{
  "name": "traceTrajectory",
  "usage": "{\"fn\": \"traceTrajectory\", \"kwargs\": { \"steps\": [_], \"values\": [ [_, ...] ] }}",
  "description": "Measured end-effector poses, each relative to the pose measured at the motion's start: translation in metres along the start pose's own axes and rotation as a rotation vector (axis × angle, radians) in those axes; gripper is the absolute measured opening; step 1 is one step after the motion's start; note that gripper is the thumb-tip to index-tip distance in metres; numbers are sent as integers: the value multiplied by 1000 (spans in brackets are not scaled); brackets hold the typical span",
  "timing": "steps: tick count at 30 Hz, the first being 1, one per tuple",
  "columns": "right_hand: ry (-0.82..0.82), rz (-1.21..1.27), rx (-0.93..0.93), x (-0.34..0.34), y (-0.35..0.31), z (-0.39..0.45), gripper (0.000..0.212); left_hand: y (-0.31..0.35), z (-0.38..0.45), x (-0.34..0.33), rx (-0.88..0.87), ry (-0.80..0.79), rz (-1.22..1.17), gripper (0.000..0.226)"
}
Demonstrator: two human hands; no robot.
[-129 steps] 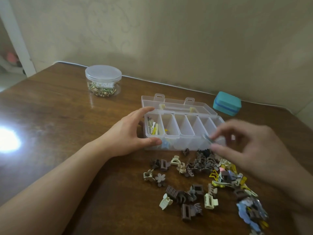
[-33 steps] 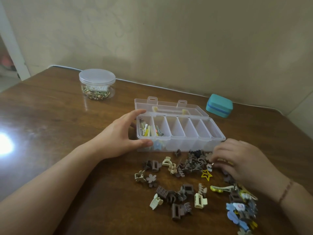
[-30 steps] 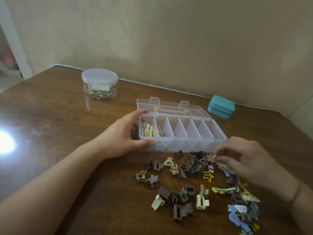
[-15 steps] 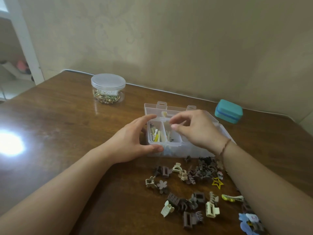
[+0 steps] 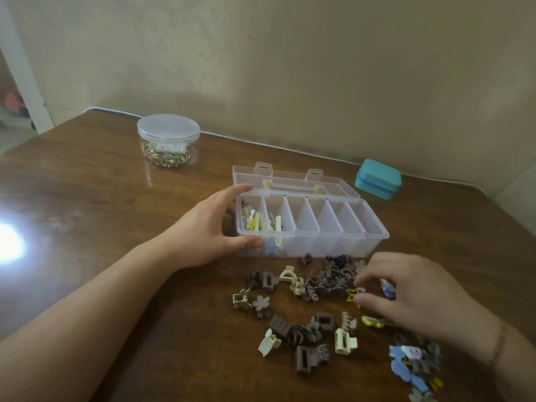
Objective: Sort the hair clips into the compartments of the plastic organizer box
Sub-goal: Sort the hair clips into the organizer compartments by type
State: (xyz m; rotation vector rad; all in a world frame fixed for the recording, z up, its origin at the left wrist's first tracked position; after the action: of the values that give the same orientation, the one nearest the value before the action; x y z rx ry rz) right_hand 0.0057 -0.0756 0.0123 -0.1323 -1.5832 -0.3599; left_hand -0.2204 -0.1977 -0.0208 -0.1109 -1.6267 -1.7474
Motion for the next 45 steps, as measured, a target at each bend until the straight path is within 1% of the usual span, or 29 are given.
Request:
{"fn": "traceTrajectory", "kwargs": {
  "steps": [2, 4, 5, 7, 8, 12, 15, 21, 23, 25, 26, 29, 31, 33, 36, 38, 40, 42, 44, 45],
  "values": [
    [-13, -17, -31, -11, 3, -4, 36, 0, 0, 0, 4, 3, 1, 105],
    [-30, 21, -70, -18, 7, -5, 36, -1, 0, 0, 7, 6, 6, 104],
    [-38, 48, -81, -20, 7, -5, 32, -1, 0, -1, 4, 7, 8, 104],
    [-58, 65, -84, -20, 5, -3, 16, -1, 0, -1, -2, 7, 7, 104],
    [-65, 65, -82, -20, 4, -3, 14, -1, 0, -1, -4, 8, 6, 104],
    [-75, 36, -64, -20, 1, -1, 14, -2, -1, 0, -3, 5, 9, 103],
    [-77, 0, -68, -19, 1, 1, 22, -3, 0, 0, -3, 3, 6, 104],
    [-130, 33, -42, -19, -2, 4, 20, -1, -1, 0, 18, -2, -5, 106],
    [-99, 110, -51, -12, -1, 6, 18, -1, -1, 0, 21, 3, -2, 106],
    [-47, 248, -61, 5, -2, 12, 21, -1, -1, 0, 20, 3, 0, 106],
    [10, 317, -59, 18, -2, 16, 21, -1, -1, 0, 21, 1, 1, 106],
    [281, 482, -24, 68, -9, 37, 17, 0, -1, 0, 21, -3, 0, 106],
    [379, 614, -1, 85, -20, 57, 15, 0, -1, 0, 17, -2, -1, 107],
    [360, 676, 0, 80, -34, 80, 11, 1, -1, 0, 15, -2, -3, 106],
    [255, 582, -8, 57, -48, 107, 8, 3, -2, 1, 3, 4, -8, 106],
    [264, 550, -44, 55, -40, 109, 12, 4, -3, 1, 0, 6, -8, 107],
    [325, 559, -85, 64, -21, 99, 14, 3, -3, 1, 6, 5, -5, 107],
    [377, 512, -88, 76, -4, 79, 12, 3, -2, 1, 10, 3, 4, 108],
    [354, 445, -27, 82, 1, 52, 12, 3, -2, 1, 9, 3, 6, 108],
    [295, 404, 18, 79, -1, 38, 13, 3, -2, 1, 10, 4, 3, 108]
  ]
}}
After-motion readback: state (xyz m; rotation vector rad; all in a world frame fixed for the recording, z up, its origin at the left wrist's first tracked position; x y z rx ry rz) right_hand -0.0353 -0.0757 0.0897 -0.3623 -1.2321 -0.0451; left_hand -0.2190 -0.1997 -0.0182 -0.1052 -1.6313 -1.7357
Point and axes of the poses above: each hand's wrist, its own z-axis towards the middle knuckle, its own x-axis out of the back of the hand, y = z × x, the point moved 10 cm from there along z, towards the middle knuckle, and after that the axes turned 10 degrees about -z, right-handed, at the moved point
